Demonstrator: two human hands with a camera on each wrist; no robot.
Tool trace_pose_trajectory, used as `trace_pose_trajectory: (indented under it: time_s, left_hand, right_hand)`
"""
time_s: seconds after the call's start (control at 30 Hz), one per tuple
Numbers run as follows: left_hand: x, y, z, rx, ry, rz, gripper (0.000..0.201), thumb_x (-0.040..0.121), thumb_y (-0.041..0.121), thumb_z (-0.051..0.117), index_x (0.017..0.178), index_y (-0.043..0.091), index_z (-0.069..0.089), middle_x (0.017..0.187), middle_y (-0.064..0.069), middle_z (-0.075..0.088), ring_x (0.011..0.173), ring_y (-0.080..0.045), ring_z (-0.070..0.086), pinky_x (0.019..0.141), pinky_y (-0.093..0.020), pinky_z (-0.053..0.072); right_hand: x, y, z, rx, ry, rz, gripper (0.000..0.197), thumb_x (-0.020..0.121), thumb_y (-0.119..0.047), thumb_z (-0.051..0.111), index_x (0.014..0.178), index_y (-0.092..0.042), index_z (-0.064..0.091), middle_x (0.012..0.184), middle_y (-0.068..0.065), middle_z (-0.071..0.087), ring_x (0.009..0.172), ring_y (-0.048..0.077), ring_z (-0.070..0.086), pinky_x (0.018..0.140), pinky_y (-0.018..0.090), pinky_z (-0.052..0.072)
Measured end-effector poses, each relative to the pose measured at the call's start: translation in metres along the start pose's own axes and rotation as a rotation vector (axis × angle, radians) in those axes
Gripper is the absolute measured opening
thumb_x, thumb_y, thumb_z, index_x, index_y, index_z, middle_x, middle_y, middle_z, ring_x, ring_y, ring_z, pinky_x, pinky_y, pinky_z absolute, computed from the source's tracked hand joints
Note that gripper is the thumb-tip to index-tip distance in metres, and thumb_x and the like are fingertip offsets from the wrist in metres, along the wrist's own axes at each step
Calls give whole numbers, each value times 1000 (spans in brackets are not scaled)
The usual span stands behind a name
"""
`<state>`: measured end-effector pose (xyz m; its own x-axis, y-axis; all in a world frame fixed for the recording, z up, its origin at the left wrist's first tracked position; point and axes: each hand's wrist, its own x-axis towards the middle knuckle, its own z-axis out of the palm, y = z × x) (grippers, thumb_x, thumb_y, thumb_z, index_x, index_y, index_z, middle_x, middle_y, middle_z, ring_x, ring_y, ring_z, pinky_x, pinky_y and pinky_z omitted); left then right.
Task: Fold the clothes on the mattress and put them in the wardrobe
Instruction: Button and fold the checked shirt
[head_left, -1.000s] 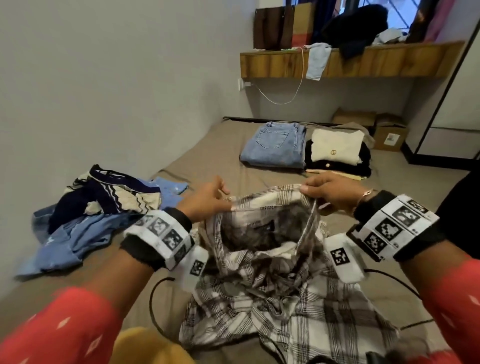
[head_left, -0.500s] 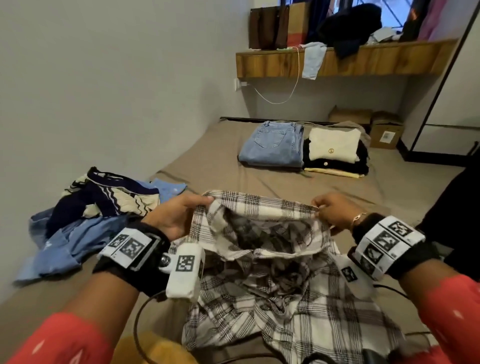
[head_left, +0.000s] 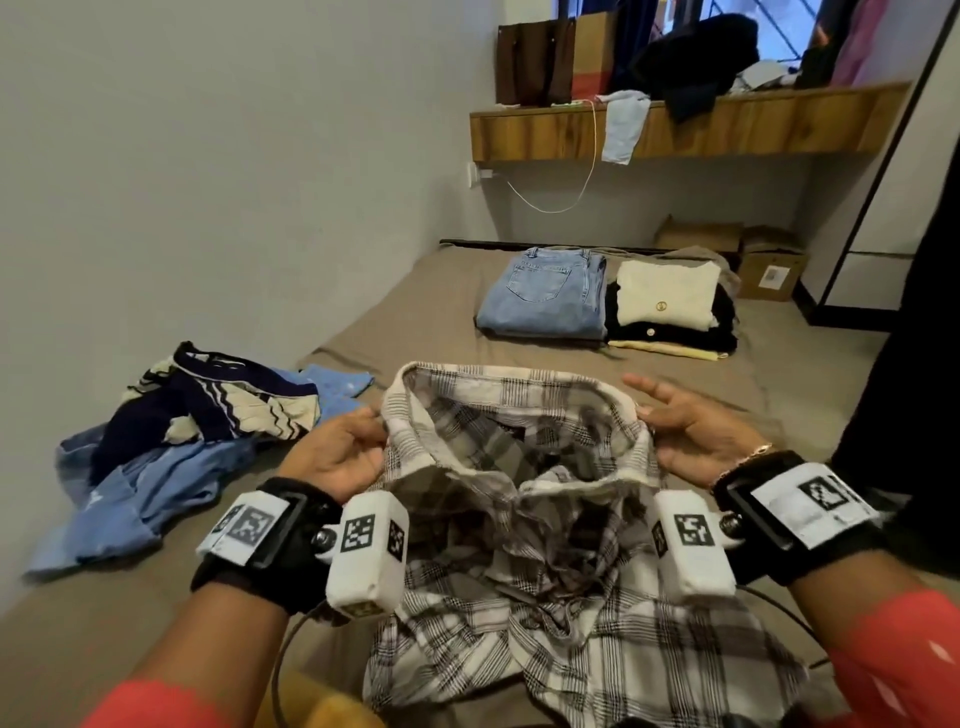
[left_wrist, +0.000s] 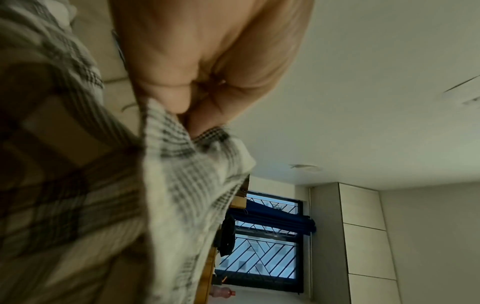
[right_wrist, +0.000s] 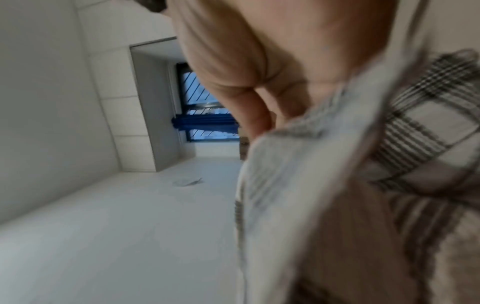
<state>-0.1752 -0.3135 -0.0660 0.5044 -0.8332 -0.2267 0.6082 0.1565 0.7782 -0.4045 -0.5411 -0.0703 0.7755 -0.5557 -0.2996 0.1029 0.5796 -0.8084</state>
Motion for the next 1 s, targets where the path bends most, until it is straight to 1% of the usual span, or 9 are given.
trace_pose_trajectory:
  time_s: [0.1, 0.23, 0.3, 0.4, 0.5, 0.67, 0.87, 0.93, 1.0]
  left_hand:
    - [2, -3, 5, 8, 238, 20, 26, 84, -10, 46, 104, 5, 54, 81, -11, 62, 65, -19, 62, 73, -37, 53]
    - [-1, -9, 17, 575, 531, 348, 23, 92, -2, 44, 85, 16, 58, 83, -1, 56, 83, -16, 54, 76, -33, 44]
    - [-10, -17, 44, 610, 304, 343, 12, 93, 14, 52, 84, 10, 60, 77, -3, 63, 75, -18, 56, 68, -27, 47]
    - [-12, -39, 78, 702, 22, 100, 35, 89, 43, 48, 83, 11, 63, 69, 1, 65, 61, -9, 59, 60, -24, 50]
    - [-3, -50, 86, 741, 10, 148, 18, 94, 21, 51, 94, 8, 63, 65, 5, 66, 49, -2, 59, 43, -15, 44]
    - [10, -1, 45, 654, 215, 294, 19, 96, 2, 40, 89, 8, 56, 70, -4, 64, 58, -14, 61, 51, -25, 49]
    - [13, 62, -43, 643, 475, 434, 22, 98, 11, 37, 85, 12, 54, 58, 11, 67, 59, -3, 65, 61, -18, 54]
    - [10, 64, -66, 682, 564, 392, 21, 99, 15, 36, 87, 14, 54, 55, 14, 65, 56, 3, 62, 61, -18, 51]
    - [8, 56, -82, 792, 628, 314, 29, 99, 16, 38, 113, -3, 55, 89, -10, 70, 88, -17, 63, 78, -28, 42]
  right_hand:
    - [-2, 3, 7, 71, -65, -102, 44, 54, 18, 49, 79, -11, 72, 73, 8, 70, 59, 18, 67, 53, 27, 56]
    - [-1, 10, 29, 28, -175, -187, 55, 32, 17, 59, 77, -11, 75, 77, 8, 69, 65, 16, 66, 57, 25, 56]
    - [-1, 20, 43, -63, -220, -197, 58, 47, 30, 50, 84, -9, 72, 81, 10, 65, 65, 15, 64, 56, 24, 55]
    - [-1, 38, 64, -108, -306, -204, 58, 68, 36, 36, 102, -5, 60, 93, 10, 64, 74, 15, 66, 63, 26, 57]
    - [-3, 43, 72, -129, -423, -193, 57, 68, 27, 49, 113, -8, 55, 97, 6, 67, 84, 16, 67, 70, 27, 56]
    - [-4, 27, 26, -283, -151, -245, 50, 55, -3, 74, 102, -6, 58, 88, 10, 69, 71, 14, 69, 61, 22, 57]
    - [11, 48, -37, -862, 167, -144, 24, 84, 11, 55, 87, -13, 60, 92, 7, 59, 85, 20, 58, 63, 25, 50]
    - [9, 56, -40, -1100, 129, -91, 29, 76, -16, 74, 101, -15, 59, 99, -4, 52, 103, 19, 49, 81, 30, 43]
    - [9, 63, -41, -1382, -33, 32, 105, 36, -73, 74, 124, -23, 48, 113, -4, 41, 113, 16, 41, 97, 32, 36]
